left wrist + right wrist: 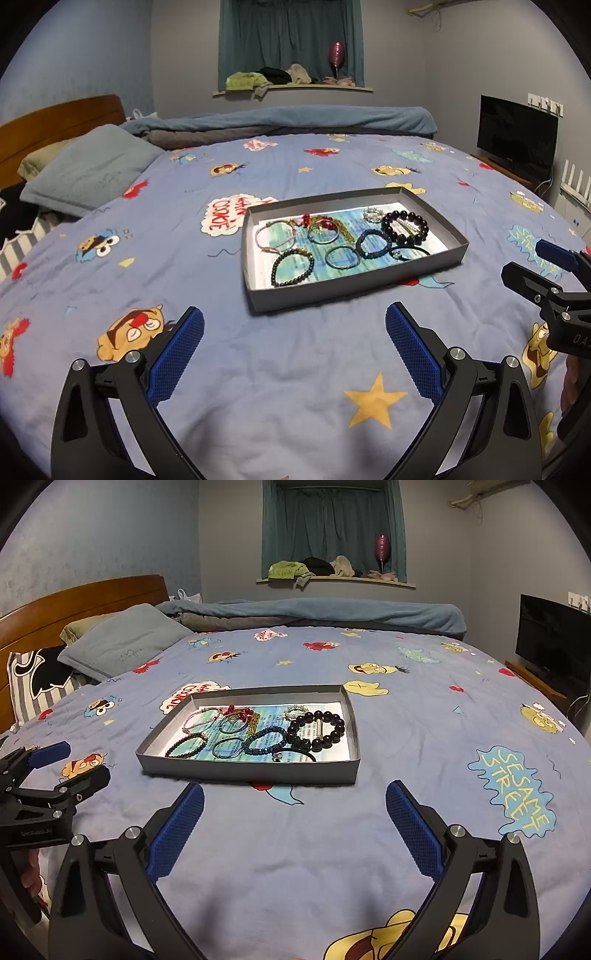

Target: Organize jewelry

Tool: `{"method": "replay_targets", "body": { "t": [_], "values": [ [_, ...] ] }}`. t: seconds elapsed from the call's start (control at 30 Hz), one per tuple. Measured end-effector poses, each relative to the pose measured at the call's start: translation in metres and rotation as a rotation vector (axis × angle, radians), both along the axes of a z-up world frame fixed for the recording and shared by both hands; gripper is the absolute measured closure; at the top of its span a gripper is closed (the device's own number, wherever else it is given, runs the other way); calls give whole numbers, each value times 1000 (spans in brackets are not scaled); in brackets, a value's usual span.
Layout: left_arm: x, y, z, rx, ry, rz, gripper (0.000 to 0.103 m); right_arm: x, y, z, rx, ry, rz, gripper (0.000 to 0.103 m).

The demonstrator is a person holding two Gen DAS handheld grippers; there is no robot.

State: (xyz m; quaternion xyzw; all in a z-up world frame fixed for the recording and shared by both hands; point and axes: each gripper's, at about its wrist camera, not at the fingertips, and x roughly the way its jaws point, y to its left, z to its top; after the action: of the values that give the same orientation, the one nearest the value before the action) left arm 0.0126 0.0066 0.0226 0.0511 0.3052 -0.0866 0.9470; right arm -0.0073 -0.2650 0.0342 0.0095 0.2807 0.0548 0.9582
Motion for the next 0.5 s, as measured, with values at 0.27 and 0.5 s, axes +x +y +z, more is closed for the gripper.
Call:
{"method": "replay_targets", "body": {
  "t": [0.27, 0.5],
  "values": [
    [0, 0, -1, 1, -3, 3, 5, 0, 0, 0, -3, 4, -1, 6],
    [0, 1, -1, 1, -3, 1, 5, 2, 3, 0, -9, 8, 0, 6]
  ]
}}
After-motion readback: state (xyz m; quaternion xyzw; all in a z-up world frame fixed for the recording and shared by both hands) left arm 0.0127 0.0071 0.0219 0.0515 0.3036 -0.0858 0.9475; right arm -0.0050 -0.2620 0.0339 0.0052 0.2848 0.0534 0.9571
